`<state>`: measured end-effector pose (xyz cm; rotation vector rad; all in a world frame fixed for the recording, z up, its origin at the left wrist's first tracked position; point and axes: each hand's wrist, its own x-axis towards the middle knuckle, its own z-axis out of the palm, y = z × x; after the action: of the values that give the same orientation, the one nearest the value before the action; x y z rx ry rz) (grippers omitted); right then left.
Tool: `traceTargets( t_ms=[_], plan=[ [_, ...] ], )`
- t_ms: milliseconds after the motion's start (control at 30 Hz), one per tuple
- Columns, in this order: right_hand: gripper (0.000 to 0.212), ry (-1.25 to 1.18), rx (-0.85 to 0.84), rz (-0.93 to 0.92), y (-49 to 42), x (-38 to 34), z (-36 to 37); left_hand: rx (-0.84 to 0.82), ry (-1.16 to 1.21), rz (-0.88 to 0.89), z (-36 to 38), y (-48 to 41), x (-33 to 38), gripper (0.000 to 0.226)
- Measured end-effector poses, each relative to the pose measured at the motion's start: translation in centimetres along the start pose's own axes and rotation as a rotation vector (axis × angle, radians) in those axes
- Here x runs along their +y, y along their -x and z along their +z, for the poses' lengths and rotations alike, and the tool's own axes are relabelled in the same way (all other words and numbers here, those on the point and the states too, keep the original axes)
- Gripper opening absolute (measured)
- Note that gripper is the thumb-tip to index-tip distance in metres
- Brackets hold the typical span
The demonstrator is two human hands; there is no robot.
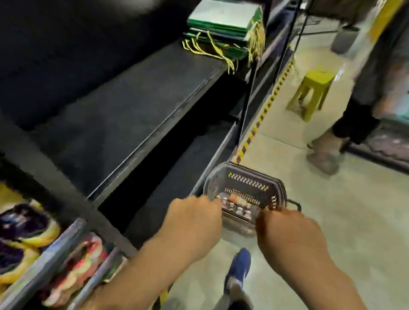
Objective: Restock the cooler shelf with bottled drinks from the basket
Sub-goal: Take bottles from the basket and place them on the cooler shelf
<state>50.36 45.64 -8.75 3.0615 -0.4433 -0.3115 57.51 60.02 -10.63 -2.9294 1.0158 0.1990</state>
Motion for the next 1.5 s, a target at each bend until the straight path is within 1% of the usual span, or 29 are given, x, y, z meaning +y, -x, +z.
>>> traceTargets(
  t_ms=[100, 167, 200, 267, 333, 367, 400, 433, 567, 633, 733, 833, 967, 1100, 1167, 1233, 1300, 1433, 1500],
  plan=[
    [0.029, -0.001, -0.065, 0.043, -6.5, 4.6, 1.8, -0.052, 0.027, -0.002, 1.1, -8.2, 1.4, 0.020],
    [0.029, -0.014, -0.114, 0.075, -11.8, 7.9, 3.2, -0.134, 0.068, -0.008, 2.8, -14.5, 2.7, 0.022],
    [0.029, -0.030, -0.145, 0.083, -14.4, 9.3, 3.8, -0.179, 0.065, -0.017, 3.5, -17.5, 3.1, 0.021],
    [0.029, -0.071, -0.225, 0.104, -19.6, 12.0, 5.1, -0.180, 0.052, -0.038, 5.2, -23.3, 3.6, 0.018],
    [0.032, -0.087, -0.276, 0.121, -24.2, 14.1, 6.1, -0.201, 0.041, 0.011, 6.4, -28.5, 4.1, 0.011],
    [0.032, -0.076, -0.296, 0.120, -26.2, 14.9, 6.5, -0.246, 0.048, 0.021, 7.3, -30.8, 4.3, 0.015],
    [0.032, -0.062, -0.316, 0.111, -28.1, 15.4, 7.0, -0.340, 0.072, -0.002, 7.9, -33.0, 4.6, 0.020],
    [0.030, -0.051, -0.336, 0.097, -29.9, 15.8, 7.5, -0.395, 0.058, -0.029, 8.9, -35.0, 4.7, 0.025],
    [0.029, -0.033, -0.411, 0.053, -36.5, 17.0, 11.2, -0.528, -0.014, 0.018, 14.2, -42.3, 5.0, 0.037],
    [0.028, -0.031, -0.464, 0.037, -39.3, 17.3, 14.2, -0.581, 0.016, 0.008, 17.8, -44.8, 4.7, 0.034],
    [0.030, -0.042, -0.579, 0.029, -43.6, 17.5, 20.3, -0.605, -0.009, 0.030, 24.5, -48.6, 4.2, 0.029],
    [0.030, -0.071, -0.672, 0.030, -47.9, 17.1, 28.2, -0.656, 0.017, 0.045, 32.1, -52.3, 3.2, 0.026],
    [0.033, -0.082, -0.743, 0.085, -52.9, 16.3, 41.0, -0.697, 0.018, 0.025, 44.4, -57.4, 1.0, 0.023],
    [0.035, -0.038, -0.803, 0.151, -57.3, 15.4, 54.8, -0.759, -0.083, 0.077, 57.2, -61.7, -1.0, 0.024],
    [0.032, -0.019, -0.825, 0.152, -59.0, 14.9, 60.8, -0.787, -0.129, 0.084, 63.3, -63.4, -1.9, 0.025],
    [0.032, -0.011, -0.835, 0.133, -60.4, 14.5, 66.4, -0.790, -0.129, 0.032, 69.0, -64.6, -2.8, 0.026],
    [0.036, -0.045, -0.863, 0.166, -61.5, 14.3, 71.3, -0.772, -0.066, -0.065, 74.2, -65.3, -3.7, 0.028],
    [0.054, -0.240, -0.827, 0.344, -62.7, 14.8, 80.1, -0.637, 0.210, -0.426, 82.6, -66.7, -5.5, 0.039],
    [0.058, -0.416, -0.800, 0.499, -62.8, 14.9, 84.1, -0.580, 0.333, -0.587, 86.0, -67.7, -6.2, 0.043]
  ],
)
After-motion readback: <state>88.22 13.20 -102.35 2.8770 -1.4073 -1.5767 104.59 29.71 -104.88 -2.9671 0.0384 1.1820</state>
